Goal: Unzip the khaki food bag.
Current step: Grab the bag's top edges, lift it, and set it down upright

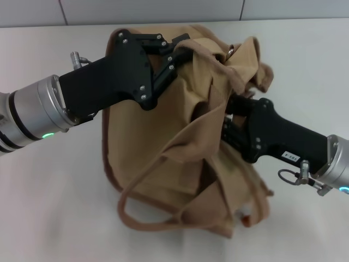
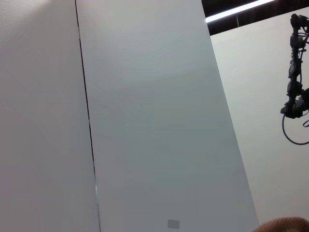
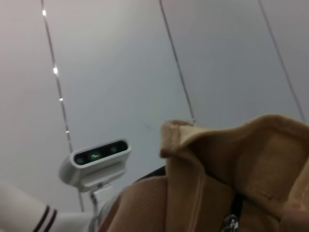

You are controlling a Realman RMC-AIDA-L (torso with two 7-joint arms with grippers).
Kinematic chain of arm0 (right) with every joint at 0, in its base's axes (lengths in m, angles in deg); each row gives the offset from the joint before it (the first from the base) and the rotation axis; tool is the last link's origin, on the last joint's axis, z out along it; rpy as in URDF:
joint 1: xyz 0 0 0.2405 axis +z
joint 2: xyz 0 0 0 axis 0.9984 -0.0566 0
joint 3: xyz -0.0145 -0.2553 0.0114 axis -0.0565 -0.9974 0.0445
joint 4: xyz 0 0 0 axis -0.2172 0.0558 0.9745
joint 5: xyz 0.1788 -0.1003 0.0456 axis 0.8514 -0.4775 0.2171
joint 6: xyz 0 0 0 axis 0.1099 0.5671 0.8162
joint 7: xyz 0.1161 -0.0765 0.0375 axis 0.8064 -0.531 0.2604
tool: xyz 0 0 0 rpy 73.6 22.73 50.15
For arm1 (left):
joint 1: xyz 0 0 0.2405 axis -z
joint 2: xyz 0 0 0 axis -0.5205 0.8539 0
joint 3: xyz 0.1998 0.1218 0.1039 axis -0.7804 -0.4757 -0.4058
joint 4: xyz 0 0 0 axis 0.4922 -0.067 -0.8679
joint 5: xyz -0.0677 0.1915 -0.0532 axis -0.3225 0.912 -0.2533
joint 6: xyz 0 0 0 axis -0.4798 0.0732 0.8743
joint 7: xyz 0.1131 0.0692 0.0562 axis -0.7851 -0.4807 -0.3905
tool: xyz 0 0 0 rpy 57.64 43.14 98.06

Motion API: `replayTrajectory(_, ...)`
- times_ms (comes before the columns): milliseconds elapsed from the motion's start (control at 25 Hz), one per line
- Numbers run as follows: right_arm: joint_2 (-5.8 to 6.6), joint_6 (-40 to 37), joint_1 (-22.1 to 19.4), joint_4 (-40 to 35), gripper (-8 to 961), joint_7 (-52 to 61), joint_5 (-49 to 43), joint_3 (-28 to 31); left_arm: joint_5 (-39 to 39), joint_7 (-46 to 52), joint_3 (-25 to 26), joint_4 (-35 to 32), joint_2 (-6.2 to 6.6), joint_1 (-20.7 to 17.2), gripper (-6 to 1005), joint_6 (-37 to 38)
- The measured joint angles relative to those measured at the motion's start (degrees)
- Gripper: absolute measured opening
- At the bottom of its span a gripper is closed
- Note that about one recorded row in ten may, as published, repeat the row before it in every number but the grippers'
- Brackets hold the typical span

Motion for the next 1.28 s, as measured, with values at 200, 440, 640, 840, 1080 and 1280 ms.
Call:
replayTrajectory(200, 0.22, -0.7, 0.59, -1.11, 287, 2.51, -0.03, -2.63, 0.0, 0.0, 0.0, 0.0, -0.01, 0.19, 71, -0.03)
replayTrajectory(440, 0.32, -2.58, 1.2, -3.54, 254, 6.03, -0.07, -6.45, 0.0, 0.0, 0.0, 0.0, 0.0, 0.49, 71, -0.31)
replayTrajectory(640, 0.39, -5.26, 0.78, -5.9, 248, 8.11, -0.1, -9.06, 0.0, 0.01, 0.0, 0.02, -0.01, 0.51, 71, -0.4)
replayTrajectory(840, 0.41, -4.82, 0.0, -6.51, 262, 9.96, -0.01, -8.75, 0.01, 0.0, 0.0, 0.1, 0.0, 0.51, 72, -0.48)
replayTrajectory(1080, 0.13, -0.91, 1.33, -5.75, 280, 12.3, 0.16, -7.07, -0.01, -1.17, 0.02, 1.19, 0.01, 0.77, 72, -0.51)
replayTrajectory(1280, 0.33, -3.4, 0.96, -5.96, 294, 12.32, -0.51, -7.89, 0.25, -1.35, 0.02, 2.1, 0.0, 1.16, 73, -0.31)
